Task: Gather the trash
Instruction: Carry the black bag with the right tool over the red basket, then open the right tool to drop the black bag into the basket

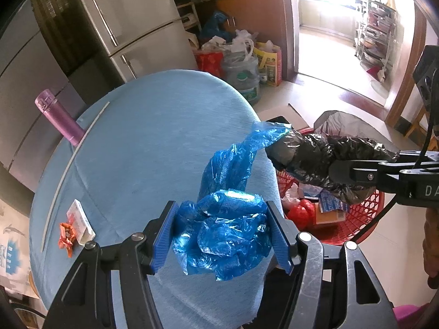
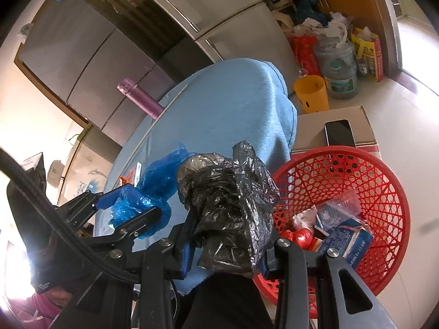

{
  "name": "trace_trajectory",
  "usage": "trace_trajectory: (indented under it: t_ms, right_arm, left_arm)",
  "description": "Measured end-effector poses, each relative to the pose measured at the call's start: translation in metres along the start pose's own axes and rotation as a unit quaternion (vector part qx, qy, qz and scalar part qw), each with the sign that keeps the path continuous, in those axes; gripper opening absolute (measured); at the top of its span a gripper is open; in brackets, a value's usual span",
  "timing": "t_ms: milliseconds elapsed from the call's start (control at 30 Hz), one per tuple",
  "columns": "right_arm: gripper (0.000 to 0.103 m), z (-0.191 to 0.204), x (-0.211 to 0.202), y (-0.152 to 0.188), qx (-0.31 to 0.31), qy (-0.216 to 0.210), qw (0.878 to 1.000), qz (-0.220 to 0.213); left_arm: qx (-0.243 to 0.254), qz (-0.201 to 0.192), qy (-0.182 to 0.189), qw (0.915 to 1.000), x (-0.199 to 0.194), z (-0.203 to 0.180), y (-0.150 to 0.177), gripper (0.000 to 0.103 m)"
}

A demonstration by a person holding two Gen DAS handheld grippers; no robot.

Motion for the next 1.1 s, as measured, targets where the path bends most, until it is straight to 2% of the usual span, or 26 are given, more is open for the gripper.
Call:
trace_trajectory:
  t_ms: [733, 1100]
  right_arm:
    - [0.038, -0.035, -0.014, 0.000, 0.036, 0.030, 0.999, -0.018]
    - [0.040, -0.067, -0.036, -0.002, 0.068, 0.058, 0.995, -0.044]
  left_arm:
    - [0.062, 0.009, 0.021, 0.9979, 0.019, -0.033, -0.015, 0.065]
    - [0.075, 0.028, 0.054, 0.9953, 0.039, -0.049, -0.021, 0.065]
Point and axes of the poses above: each gripper's, at about its wrist camera, not at the fingertips, and x roughly the way its jaws point, z to its left, y to its underside, the point moved 3 cm from there along x, roughly the way its jaws point, and after that the axes turned 7 degrees about z, right-handed, at the moved point
